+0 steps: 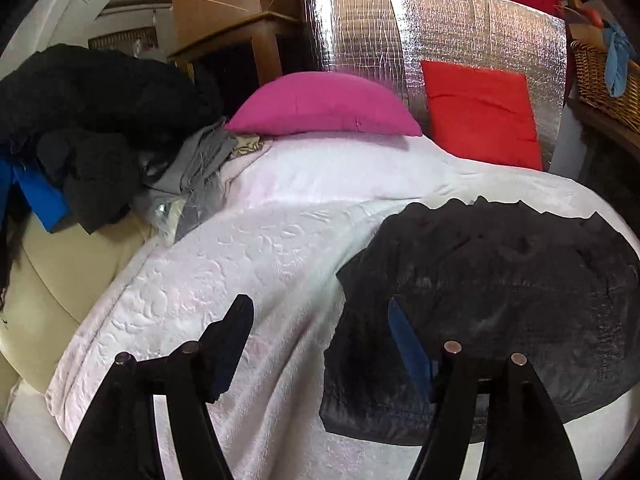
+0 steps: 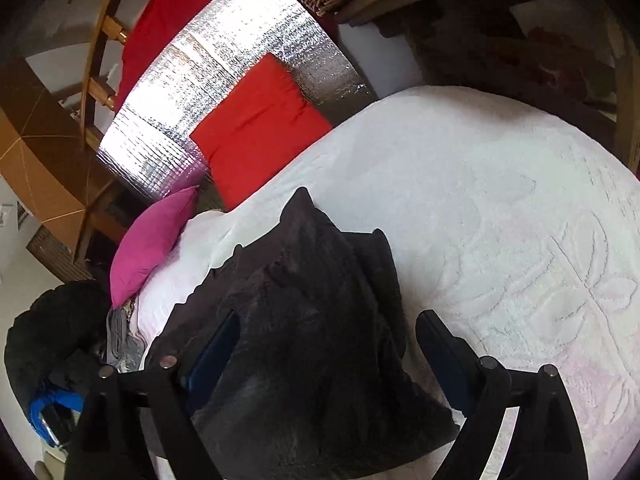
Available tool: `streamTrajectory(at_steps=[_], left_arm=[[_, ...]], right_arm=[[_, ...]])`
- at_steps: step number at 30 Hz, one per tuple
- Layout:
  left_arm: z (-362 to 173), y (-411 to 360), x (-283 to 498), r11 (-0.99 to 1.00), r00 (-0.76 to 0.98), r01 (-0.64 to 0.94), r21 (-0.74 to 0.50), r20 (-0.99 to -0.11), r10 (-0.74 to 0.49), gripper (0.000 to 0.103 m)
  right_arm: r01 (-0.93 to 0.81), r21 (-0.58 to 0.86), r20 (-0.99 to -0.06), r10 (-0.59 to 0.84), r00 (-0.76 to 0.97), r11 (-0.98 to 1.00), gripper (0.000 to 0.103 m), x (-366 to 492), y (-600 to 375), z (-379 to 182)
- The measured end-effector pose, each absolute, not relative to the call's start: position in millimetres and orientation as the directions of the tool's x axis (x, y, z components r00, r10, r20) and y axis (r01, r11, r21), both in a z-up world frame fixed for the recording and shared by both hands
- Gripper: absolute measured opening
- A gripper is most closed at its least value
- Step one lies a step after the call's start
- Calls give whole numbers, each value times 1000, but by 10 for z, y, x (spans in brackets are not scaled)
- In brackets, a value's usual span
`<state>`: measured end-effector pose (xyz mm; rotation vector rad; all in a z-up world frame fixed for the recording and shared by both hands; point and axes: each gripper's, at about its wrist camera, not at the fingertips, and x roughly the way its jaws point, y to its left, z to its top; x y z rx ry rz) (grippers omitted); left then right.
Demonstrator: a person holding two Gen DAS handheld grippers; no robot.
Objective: Fold large clothes
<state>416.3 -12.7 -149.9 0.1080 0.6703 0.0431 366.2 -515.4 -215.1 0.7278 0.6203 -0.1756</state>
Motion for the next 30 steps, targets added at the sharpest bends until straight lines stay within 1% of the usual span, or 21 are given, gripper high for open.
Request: streamTrajectory(at_steps=[3, 9, 12, 14, 15, 16, 17, 18, 19, 20, 21, 23, 24, 25, 27, 30], left_arm=[[-1482, -149, 4147, 993, 783, -3, 117, -618, 75, 70], [-1567, -201, 4216, 992, 769, 3, 129, -635, 80, 70], [-1653, -231, 4312, 991, 748, 24, 129, -661, 68, 71], [-1742, -257, 4433, 992, 718, 46, 117, -694, 49, 71], [-1789, -251, 4510, 993, 697, 58, 100, -716, 31, 71], [-1835, -248, 4574, 994, 677, 71, 77, -736, 9, 71], [-1867, -237, 4632, 995, 660, 79, 53, -751, -12, 71], [-1891, -223, 4680, 996, 647, 84, 29, -762, -33, 71], [-1913, -191, 4741, 996, 633, 85, -17, -771, -68, 71], [-1914, -158, 4777, 995, 630, 81, -56, -771, -94, 71], [-1902, -114, 4814, 991, 630, 77, -107, -766, -132, 70], [-1882, -59, 4873, 979, 621, 83, -184, -759, -196, 45], [-1887, -50, 4902, 974, 611, 87, -208, -762, -217, 22], [-1903, -36, 4941, 969, 599, 87, -231, -765, -236, 12], [-1944, -25, 5001, 963, 595, 80, -257, -763, -253, 11], [-2097, -96, 5113, 972, 556, 75, -224, -799, -228, 11]], right_arm=[[368, 544, -604, 48, 796, 754, 92, 3749, -5103, -2181], [417, 501, -674, 40, 738, 759, 92, 4001, -5106, -2438], [420, 508, -685, 57, 727, 752, 91, 4102, -5109, -2534], [411, 496, -688, 57, 724, 765, 89, 4161, -5075, -2547], [402, 488, -688, 57, 723, 775, 79, 4185, -5051, -2544], [396, 472, -691, 52, 721, 788, 73, 4212, -5016, -2536], [402, 448, -700, 34, 713, 798, 71, 4233, -4991, -2529], [407, 429, -704, 16, 710, 806, 61, 4246, -4974, -2523], [404, 424, -701, 12, 713, 810, 44, 4252, -4965, -2514], [404, 420, -700, 7, 714, 812, 37, 4260, -4968, -2503], [410, 419, -696, -3, 718, 810, 37, 4260, -4984, -2481], [402, 430, -671, -12, 741, 808, 31, 4251, -5013, -2419], [401, 428, -665, -18, 747, 810, 29, 4249, -5024, -2393], [398, 427, -655, -26, 755, 812, 28, 4246, -5039, -2359], [390, 431, -633, -35, 773, 814, 28, 4246, -5066, -2302], [408, 399, -661, -51, 749, 821, 28, 4309, -5090, -2359]])
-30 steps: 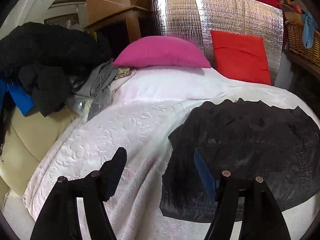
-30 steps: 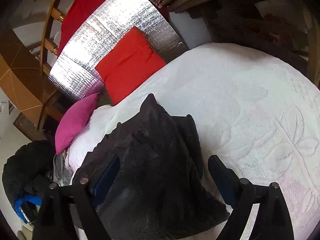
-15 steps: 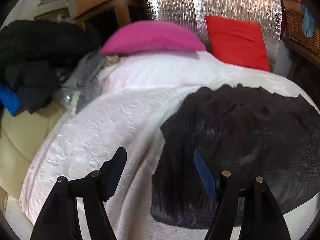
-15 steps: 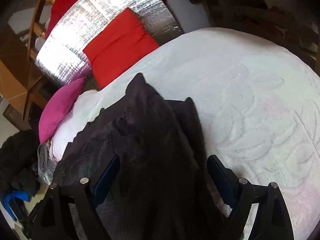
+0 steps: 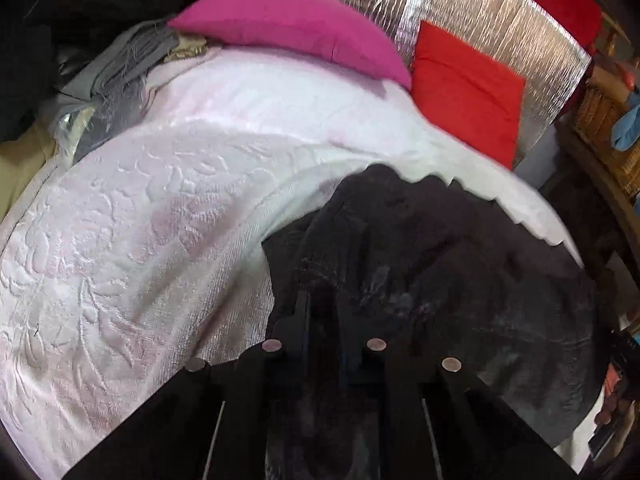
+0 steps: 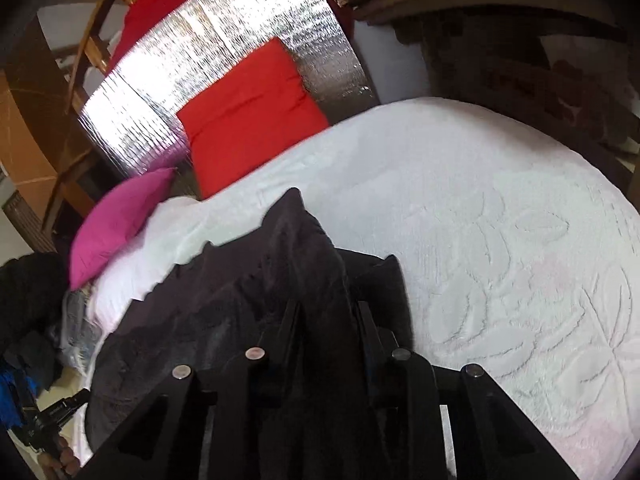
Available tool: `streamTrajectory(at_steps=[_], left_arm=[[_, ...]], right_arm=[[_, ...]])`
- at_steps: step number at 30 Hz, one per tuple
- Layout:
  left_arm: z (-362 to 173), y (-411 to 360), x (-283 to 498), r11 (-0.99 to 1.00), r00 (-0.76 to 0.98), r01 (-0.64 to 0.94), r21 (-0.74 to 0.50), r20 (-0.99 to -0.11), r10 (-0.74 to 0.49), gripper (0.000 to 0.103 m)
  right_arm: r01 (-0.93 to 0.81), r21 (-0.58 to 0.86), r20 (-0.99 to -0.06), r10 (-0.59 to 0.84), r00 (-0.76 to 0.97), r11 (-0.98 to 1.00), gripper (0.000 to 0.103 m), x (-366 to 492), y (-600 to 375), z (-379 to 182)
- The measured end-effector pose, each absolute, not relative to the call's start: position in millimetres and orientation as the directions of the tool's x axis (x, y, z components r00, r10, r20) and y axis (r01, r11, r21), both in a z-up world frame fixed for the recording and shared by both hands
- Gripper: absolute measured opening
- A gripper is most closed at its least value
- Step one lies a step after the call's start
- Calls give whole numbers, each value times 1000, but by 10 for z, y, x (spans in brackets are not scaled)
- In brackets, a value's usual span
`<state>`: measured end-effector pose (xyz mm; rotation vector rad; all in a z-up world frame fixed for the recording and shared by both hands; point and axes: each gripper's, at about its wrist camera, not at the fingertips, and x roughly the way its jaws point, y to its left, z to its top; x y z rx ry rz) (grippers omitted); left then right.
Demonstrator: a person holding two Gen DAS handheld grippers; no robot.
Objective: Fold large clothes
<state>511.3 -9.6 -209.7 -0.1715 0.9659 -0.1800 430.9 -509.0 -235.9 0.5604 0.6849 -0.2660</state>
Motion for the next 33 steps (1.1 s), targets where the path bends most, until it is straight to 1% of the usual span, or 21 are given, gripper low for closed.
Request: streamTrajectory(at_steps=[1, 3, 5, 6, 7, 8, 9, 10, 11, 12, 14, 18, 25, 33], left_arm=[[-2153, -107, 5141, 974, 537, 76, -215, -814, -222, 12], [-2200, -117, 5163, 976, 530, 63, -210, -821, -211, 12], [-2147, -142, 5142, 978, 532, 56, -201, -823, -200, 16], [-2115, -155, 5122, 979, 534, 58, -194, -823, -195, 24], [-2055, -182, 5075, 981, 547, 65, -184, -815, -189, 38], [-2020, -190, 5034, 982, 559, 66, -174, -809, -181, 49], [-1979, -210, 4995, 986, 573, 62, -154, -804, -161, 70], [-1914, -239, 4932, 993, 604, 51, -109, -789, -118, 76], [-1869, -253, 4891, 995, 627, 52, -80, -773, -95, 76], [-1832, -261, 4861, 997, 642, 55, -55, -762, -78, 76], [-1761, -288, 4784, 998, 672, 57, -4, -740, -41, 76], [-1692, -236, 4731, 998, 704, 48, 30, -710, -12, 76], [-1588, -127, 4654, 998, 745, 31, 61, -667, 18, 76], [-1588, -56, 4646, 996, 756, 7, 89, -652, 53, 76]], right_arm=[[426, 391, -683, -53, 728, 816, 28, 4335, -5127, -2419], [443, 435, -723, 10, 691, 784, 29, 4370, -5222, -2579], [446, 475, -717, 39, 696, 759, 30, 4337, -5271, -2581], [446, 486, -717, 51, 695, 752, 30, 4321, -5286, -2547], [442, 502, -712, 66, 699, 743, 34, 4298, -5301, -2504], [430, 525, -698, 82, 711, 734, 40, 4261, -5315, -2461], [419, 541, -683, 90, 725, 729, 66, 4214, -5318, -2433], [405, 559, -660, 93, 745, 723, 90, 4163, -5327, -2391], [392, 573, -630, 81, 772, 720, 92, 4098, -5336, -2342], [381, 581, -600, 62, 798, 720, 92, 4023, -5346, -2290], [357, 594, -579, 75, 812, 721, 92, 3985, -5355, -2238], [354, 600, -581, 86, 810, 717, 92, 3958, -5327, -2217], [372, 579, -587, 54, 808, 725, 92, 4042, -5212, -2202], [370, 604, -575, 66, 815, 706, 92, 4095, -5161, -2226]])
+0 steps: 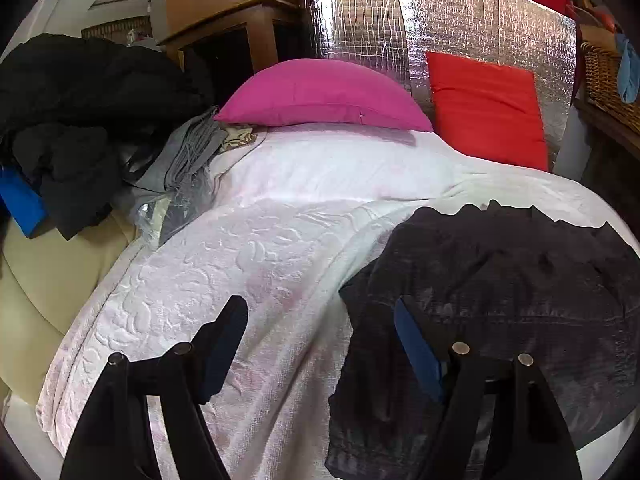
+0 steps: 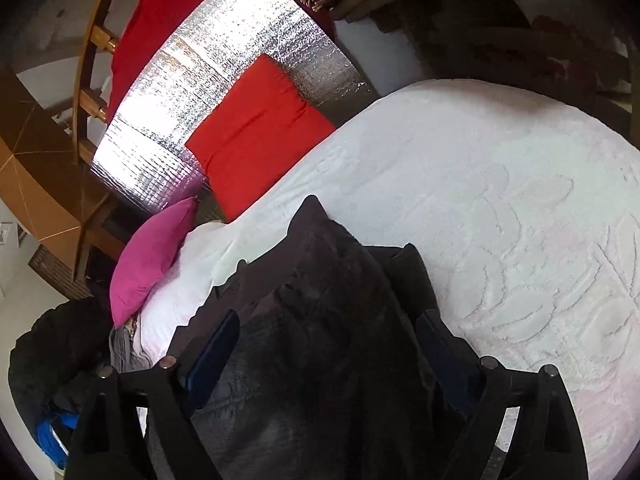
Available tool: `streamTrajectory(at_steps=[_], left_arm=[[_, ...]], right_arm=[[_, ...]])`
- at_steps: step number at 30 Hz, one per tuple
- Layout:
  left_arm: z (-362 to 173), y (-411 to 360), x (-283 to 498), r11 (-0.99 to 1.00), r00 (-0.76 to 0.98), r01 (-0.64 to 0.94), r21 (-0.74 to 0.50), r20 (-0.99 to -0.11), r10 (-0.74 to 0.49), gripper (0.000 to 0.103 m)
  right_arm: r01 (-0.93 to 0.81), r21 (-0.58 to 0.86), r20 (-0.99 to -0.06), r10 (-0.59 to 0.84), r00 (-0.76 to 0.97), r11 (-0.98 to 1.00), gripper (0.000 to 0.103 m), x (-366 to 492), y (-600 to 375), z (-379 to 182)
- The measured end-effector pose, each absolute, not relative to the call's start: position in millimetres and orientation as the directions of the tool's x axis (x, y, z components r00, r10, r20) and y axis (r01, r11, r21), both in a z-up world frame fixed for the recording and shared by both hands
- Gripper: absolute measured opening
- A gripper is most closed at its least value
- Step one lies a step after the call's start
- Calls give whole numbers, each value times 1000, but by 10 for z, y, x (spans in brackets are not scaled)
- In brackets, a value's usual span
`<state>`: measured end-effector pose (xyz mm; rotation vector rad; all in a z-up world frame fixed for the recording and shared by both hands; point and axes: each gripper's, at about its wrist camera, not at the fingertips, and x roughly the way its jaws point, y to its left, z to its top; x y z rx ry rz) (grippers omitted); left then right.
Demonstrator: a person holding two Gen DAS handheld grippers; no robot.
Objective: Fold large clothes
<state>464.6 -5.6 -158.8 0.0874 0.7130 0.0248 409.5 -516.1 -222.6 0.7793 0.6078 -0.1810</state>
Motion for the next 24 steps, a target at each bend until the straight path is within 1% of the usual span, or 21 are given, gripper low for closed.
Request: streamTrajectory(at_steps=[24], left_arm=[[-1672, -137, 4699, 994, 732, 20, 110, -678, 61, 77]], right_arm=[[387, 614, -584, 67, 809, 688, 92, 4046, -5318, -2286]])
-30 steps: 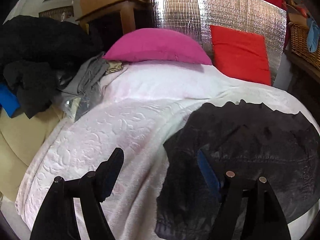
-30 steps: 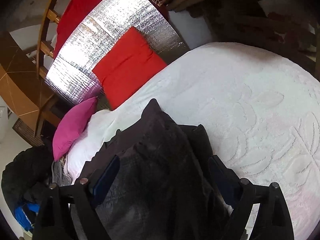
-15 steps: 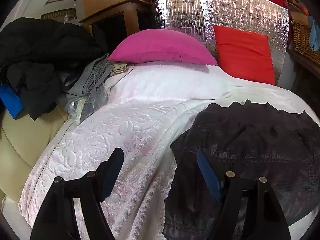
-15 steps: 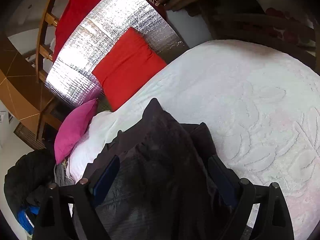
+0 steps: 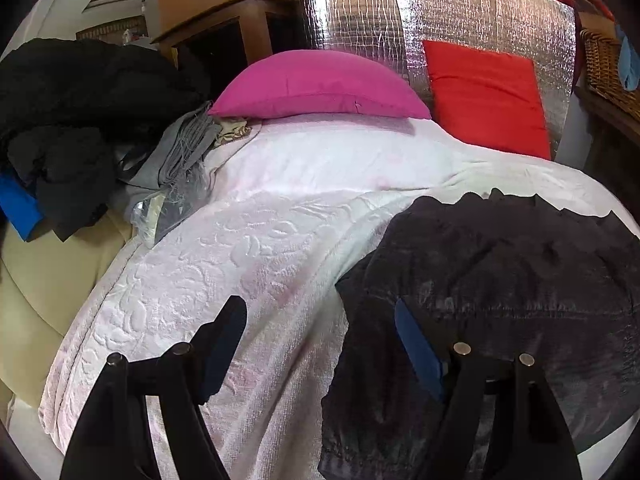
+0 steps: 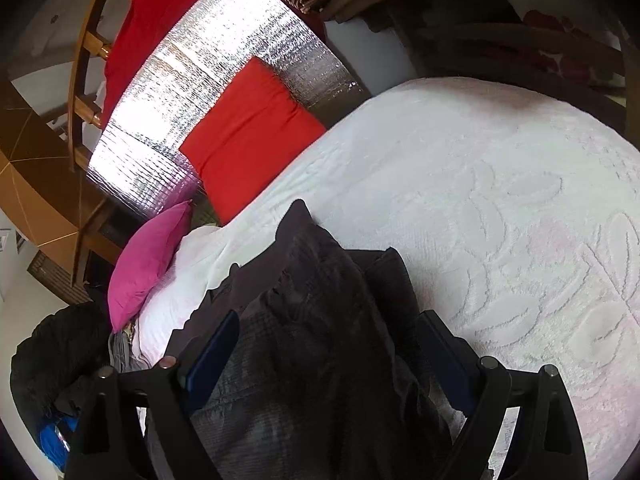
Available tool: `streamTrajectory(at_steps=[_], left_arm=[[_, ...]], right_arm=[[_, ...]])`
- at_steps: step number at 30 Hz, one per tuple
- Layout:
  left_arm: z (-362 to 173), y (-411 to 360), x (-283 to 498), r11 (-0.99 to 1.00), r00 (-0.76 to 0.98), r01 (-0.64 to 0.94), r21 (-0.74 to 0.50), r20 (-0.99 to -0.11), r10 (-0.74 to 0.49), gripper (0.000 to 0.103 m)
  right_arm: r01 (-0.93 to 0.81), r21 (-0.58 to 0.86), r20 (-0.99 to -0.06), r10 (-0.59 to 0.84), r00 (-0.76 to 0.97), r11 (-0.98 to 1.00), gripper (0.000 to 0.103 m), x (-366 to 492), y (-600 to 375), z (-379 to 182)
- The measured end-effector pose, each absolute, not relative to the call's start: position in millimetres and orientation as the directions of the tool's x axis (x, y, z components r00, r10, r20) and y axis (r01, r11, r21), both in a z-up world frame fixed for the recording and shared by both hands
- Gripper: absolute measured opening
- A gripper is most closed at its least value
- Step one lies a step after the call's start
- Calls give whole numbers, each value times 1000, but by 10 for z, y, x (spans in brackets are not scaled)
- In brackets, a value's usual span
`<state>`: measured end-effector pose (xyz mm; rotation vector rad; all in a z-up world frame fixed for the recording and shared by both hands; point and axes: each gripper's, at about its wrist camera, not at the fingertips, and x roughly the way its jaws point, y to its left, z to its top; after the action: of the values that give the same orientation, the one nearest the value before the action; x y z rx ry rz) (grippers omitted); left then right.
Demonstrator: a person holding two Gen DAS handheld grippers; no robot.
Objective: Fold large clothes
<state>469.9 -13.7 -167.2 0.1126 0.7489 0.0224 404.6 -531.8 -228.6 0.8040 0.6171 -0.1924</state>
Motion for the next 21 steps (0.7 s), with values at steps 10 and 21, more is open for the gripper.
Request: streamTrajectory(at_steps=[10, 21], left_arm=[[-1813, -244, 4830, 996, 673, 82, 44, -739, -23, 78], [-1959, -313, 4965, 967, 587, 174, -189, -768, -256, 28]], right_arm=[[413, 592, -633, 83, 769, 693, 92, 4320, -5382, -2543], [381, 431, -692, 28, 722, 818, 33, 4573, -5240, -2518]])
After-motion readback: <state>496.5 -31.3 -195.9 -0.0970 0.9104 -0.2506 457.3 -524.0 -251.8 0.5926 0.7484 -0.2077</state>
